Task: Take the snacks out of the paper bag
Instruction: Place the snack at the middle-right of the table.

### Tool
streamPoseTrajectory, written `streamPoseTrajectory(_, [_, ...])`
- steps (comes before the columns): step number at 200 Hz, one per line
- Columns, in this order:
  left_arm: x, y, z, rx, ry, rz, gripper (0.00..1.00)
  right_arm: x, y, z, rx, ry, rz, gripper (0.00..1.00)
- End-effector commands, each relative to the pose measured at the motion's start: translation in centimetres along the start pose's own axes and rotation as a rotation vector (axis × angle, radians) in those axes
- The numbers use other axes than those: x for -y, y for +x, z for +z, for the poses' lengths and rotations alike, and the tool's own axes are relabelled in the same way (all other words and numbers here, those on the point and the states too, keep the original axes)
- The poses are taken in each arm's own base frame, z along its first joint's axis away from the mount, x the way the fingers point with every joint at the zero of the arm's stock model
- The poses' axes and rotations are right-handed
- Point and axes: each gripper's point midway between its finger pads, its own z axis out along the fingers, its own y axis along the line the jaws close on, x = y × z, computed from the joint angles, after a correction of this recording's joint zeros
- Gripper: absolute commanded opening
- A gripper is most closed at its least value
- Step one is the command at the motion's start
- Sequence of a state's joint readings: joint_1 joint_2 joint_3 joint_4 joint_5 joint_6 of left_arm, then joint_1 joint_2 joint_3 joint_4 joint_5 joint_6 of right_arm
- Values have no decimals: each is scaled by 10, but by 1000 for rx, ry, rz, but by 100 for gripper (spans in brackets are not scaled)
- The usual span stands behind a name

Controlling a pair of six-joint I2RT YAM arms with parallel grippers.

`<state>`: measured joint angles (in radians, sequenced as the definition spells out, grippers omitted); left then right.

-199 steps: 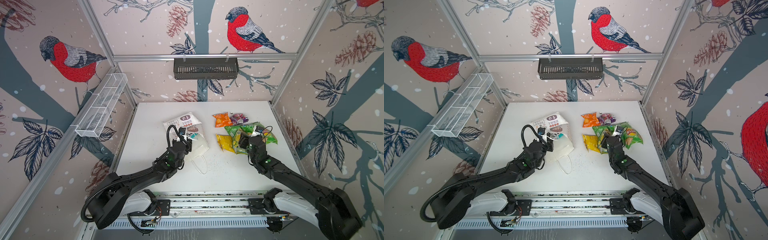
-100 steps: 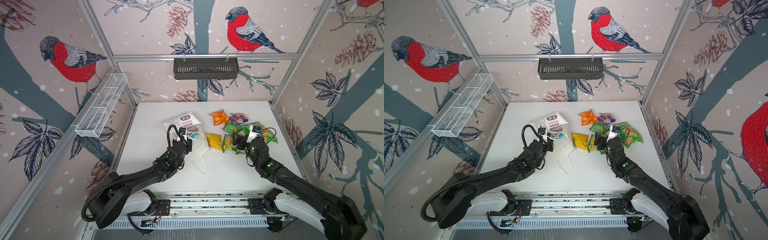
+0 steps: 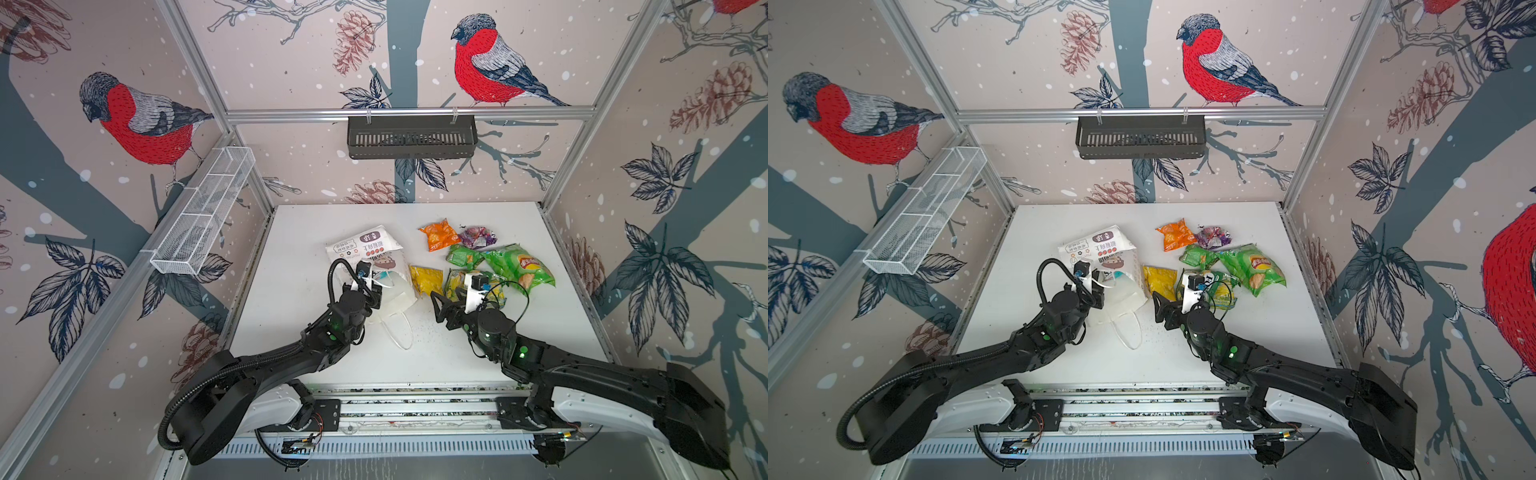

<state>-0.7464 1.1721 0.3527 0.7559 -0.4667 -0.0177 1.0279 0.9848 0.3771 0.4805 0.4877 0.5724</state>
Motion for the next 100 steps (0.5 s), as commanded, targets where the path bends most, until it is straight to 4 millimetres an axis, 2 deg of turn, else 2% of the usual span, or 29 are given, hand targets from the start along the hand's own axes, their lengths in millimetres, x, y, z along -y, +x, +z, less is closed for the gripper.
streamPoseTrajectory(1, [2, -27, -9, 149, 63, -8, 0, 1, -6, 1, 63, 17, 32, 87])
streamPoseTrajectory(30, [-1, -27, -8, 150, 62, 5, 0, -6, 13, 6, 25, -12, 44, 85])
streamPoseTrajectory(77, [-6, -34, -11, 170, 62, 3, 0, -45, 37, 19, -18, -89, -17, 85])
streamPoseTrajectory(81, [-6, -33, -10, 167, 62, 3, 0, -47, 44, 22, -32, -93, -25, 85])
streamPoseTrajectory(100, [-7, -34, -9, 163, 66, -3, 0, -62, 56, 28, -43, -160, -16, 85])
